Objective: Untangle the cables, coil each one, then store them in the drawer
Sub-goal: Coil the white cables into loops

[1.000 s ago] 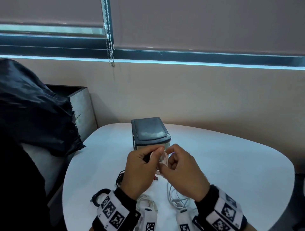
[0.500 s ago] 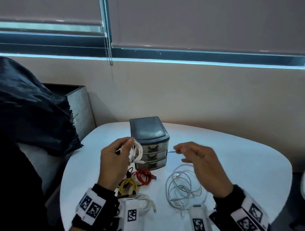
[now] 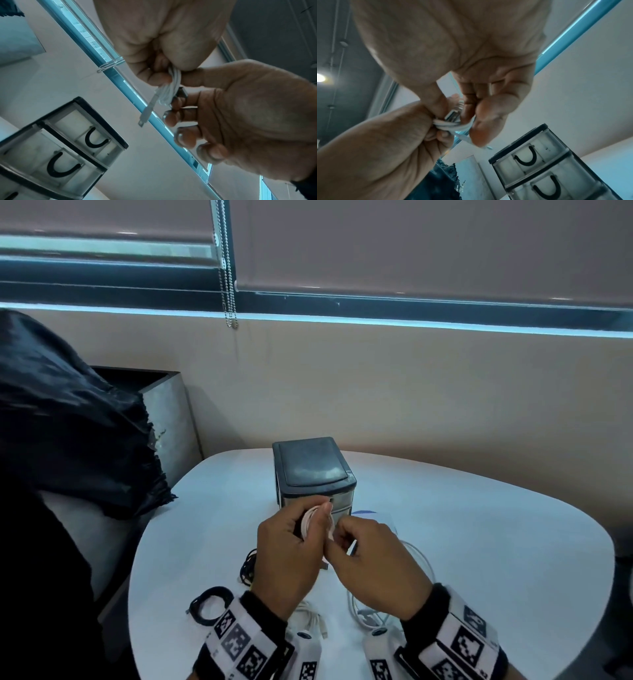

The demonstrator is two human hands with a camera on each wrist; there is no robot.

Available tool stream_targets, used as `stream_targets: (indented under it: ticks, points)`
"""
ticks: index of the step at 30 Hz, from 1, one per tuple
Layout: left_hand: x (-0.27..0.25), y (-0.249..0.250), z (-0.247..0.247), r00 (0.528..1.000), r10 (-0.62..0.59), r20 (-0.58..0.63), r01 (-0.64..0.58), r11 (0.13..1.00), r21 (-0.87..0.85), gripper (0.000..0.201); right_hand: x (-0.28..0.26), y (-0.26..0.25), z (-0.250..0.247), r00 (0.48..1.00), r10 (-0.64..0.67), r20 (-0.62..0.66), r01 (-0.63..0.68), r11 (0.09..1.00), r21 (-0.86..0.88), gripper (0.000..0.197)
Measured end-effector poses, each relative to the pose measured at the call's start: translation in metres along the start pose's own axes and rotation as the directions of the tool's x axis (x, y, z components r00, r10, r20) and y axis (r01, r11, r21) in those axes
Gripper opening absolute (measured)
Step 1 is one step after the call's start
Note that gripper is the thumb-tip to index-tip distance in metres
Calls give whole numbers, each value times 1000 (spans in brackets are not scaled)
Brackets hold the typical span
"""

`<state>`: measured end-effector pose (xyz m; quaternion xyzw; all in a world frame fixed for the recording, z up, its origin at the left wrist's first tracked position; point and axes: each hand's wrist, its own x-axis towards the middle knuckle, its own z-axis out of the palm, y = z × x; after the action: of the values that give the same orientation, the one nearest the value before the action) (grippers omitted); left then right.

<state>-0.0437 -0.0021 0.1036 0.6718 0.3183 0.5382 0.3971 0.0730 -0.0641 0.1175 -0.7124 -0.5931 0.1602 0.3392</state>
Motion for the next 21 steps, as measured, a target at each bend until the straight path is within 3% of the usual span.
stream_targets:
  ticks: [3, 8, 11, 12, 15, 17, 21]
  points:
    - [-2, -3, 0, 999, -25, 39, 26, 1000, -18, 11, 3, 2, -2, 998, 13, 58, -13, 1000, -6, 29]
    - [6, -8, -6, 1000, 11, 11, -11, 1000, 30, 17, 4, -5, -14, 994, 27, 109, -54, 967, 247, 24]
    - [16, -2, -12, 997, -70, -22, 66, 983, -169, 2, -1, -10, -21, 989, -47, 143, -1, 949, 317, 24]
    - [18, 1, -14, 996, -82, -26, 74, 970, -230, 8, -3, -11, -22, 984, -71, 163, 7, 931, 366, 25]
    - [21, 4, -16, 988, -152, 10, 148, 943, -297, 21, -7, -7, -23, 960, -30, 277, -145, 797, 586, 25]
    - [21, -6, -16, 971, -232, 62, 240, 939, -248, 29, -3, 0, -17, 968, 59, 244, -200, 767, 609, 24]
    - [13, -46, -24, 911, -377, 164, 371, 926, 68, 24, 13, 32, 8, 954, 266, 139, -300, 842, 448, 24]
